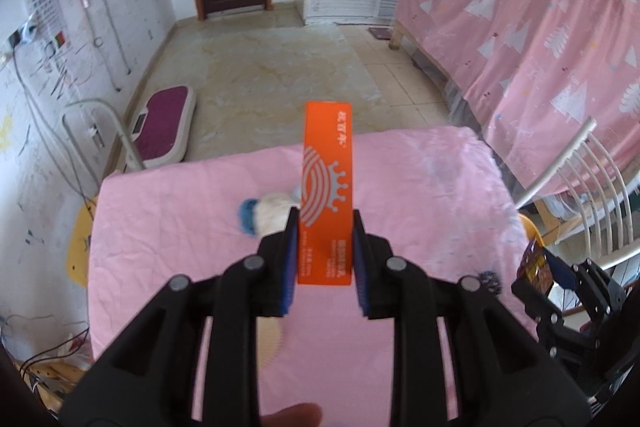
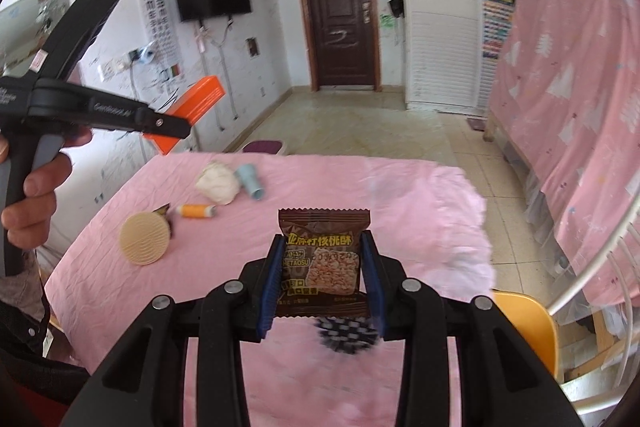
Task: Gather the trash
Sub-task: 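Carry the orange box and snack packet to the orange basket and release both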
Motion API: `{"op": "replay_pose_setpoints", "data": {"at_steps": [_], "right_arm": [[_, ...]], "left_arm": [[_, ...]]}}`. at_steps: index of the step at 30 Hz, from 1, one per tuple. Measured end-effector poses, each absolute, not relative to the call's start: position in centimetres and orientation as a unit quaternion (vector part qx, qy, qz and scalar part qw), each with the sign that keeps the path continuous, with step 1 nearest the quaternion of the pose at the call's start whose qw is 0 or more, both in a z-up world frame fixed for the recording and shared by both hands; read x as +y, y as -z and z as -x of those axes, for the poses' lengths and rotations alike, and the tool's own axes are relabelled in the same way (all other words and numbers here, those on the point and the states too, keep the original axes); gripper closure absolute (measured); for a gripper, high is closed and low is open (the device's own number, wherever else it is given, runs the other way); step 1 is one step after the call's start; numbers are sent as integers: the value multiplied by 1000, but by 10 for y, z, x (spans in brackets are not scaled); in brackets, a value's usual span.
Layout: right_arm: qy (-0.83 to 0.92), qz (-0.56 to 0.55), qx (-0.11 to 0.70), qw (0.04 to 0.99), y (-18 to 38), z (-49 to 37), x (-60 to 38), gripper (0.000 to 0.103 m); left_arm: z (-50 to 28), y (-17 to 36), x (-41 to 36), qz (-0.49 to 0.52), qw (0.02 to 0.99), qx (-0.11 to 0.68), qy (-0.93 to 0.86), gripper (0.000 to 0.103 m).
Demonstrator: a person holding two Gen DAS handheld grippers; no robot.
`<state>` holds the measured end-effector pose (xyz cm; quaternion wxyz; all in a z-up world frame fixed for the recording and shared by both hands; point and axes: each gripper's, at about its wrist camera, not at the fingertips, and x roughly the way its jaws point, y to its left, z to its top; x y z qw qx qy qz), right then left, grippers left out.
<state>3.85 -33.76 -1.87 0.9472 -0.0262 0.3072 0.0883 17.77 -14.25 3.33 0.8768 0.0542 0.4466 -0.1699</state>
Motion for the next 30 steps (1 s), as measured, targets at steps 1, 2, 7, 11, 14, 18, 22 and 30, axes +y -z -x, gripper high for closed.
{"op": "replay_pose_setpoints", "data": {"at_steps": [1,2,7,11,14,18,22,30], "right_arm": [[-84,23,305,948,17,-39,-343,76],[-77,19,301,950,15,-35,-352,76],[-46,-3,293,955,12,-25,-389,76],[-19,-19,286,958,13,-13,-424,76],[2,-31,284,958,15,-5,-447,76],[27,-47,283,957,22,6,-480,76],[43,-64,291,954,32,11,-506,76],[58,-92,301,947,51,14,-539,76]], "left_arm": [[-175,-35,-151,-58,876,445,176,81],[-172,-36,-158,-61,876,443,180,81],[-157,-39,-202,-82,871,437,209,81],[-147,-36,-234,-99,864,435,233,81],[-139,-34,-263,-113,857,435,252,81],[-129,-31,-298,-130,848,436,273,81],[-118,-25,-334,-149,836,437,296,80],[-108,-6,-393,-172,810,454,329,80]]}}
